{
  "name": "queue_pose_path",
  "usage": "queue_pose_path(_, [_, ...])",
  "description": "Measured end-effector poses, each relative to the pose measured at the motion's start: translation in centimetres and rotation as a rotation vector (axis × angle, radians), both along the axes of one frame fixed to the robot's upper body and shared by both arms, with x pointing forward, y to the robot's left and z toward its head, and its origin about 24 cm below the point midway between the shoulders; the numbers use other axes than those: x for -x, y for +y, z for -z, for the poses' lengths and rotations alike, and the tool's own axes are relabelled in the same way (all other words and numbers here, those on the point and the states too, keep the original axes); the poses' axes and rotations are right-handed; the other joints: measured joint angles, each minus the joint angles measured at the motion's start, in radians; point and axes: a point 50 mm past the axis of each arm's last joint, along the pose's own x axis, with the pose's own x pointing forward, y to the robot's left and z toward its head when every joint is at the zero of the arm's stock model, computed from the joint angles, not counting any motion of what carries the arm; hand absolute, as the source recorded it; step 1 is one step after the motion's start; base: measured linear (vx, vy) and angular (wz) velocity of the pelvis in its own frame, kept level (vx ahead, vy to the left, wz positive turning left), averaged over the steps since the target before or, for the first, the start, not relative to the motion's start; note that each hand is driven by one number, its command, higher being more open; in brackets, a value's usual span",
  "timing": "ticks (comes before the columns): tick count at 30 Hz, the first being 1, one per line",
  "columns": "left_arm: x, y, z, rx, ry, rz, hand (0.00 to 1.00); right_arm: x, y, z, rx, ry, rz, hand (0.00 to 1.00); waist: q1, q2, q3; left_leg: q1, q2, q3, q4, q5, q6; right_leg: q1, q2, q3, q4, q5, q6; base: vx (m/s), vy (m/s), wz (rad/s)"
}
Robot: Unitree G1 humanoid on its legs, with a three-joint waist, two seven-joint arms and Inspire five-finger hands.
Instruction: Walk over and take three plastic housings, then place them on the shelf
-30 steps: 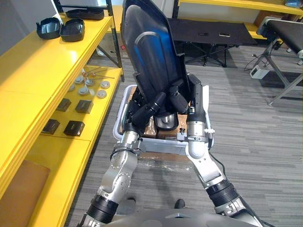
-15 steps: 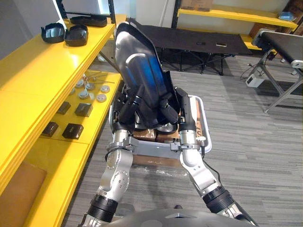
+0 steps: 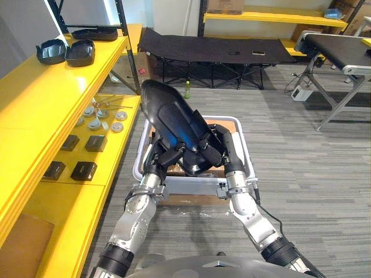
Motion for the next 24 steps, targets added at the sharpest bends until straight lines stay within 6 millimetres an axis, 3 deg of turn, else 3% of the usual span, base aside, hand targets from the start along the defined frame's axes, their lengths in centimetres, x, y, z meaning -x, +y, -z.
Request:
queue_pose_path(8, [1.9,0.6,1.3,0.170,0.043,-0.085,0.00,0.3,0.9,0.2,0.013,0.020,-0.078,0.00,0.002,0.021,-0.013,-0.001,0.001,-0.003,0.003,-0.001,0.000,0.002,0.001,-0.003,0.000,-0.001,-0.002,0.00,0.000,0.00])
queue_pose_path(9, [2.0,0.6,1.3,0.171,0.041,-0.090,0.00,0.3,1.0,0.2,0.013,0.019,-0.083,1.00,0.002,0.021,-0.013,-0.001,0.001,-0.004,0.003,-0.001,0.000,0.003,0.001,-0.003,0.000,-0.002,-0.002,-0.03,0.007,0.01])
queue_pose_path(13, [2.1,0.9,1.2,0.180,0.020,-0.133,0.00,0.4,1.5,-0.2,-0.015,0.012,-0.134,1.00,0.003,0.021,-0.013,-0.005,0.002,-0.005,0.021,-0.009,0.000,0.006,0.001,-0.004,0.002,-0.003,-0.004,-0.02,0.006,0.00])
queue_pose_path(19, [1.7,-0.1,-0.7,0.257,-0.036,-0.223,0.00,0.9,2.9,-2.8,-0.176,-0.094,-0.195,1.00,0.004,0.021,-0.013,-0.023,0.004,-0.011,0.055,-0.025,0.003,0.005,0.000,-0.010,0.005,-0.003,-0.005,-0.02,0.012,0.02])
queue_pose_path(24, [1.3,0.0,-2.1,0.173,-0.100,-0.291,0.00,0.9,3.5,-3.3,-0.246,-0.102,-0.195,1.00,0.003,0.019,-0.013,-0.025,0.005,-0.010,0.069,-0.034,0.004,0.008,0.000,-0.010,0.005,-0.005,-0.006,-0.01,0.004,0.00])
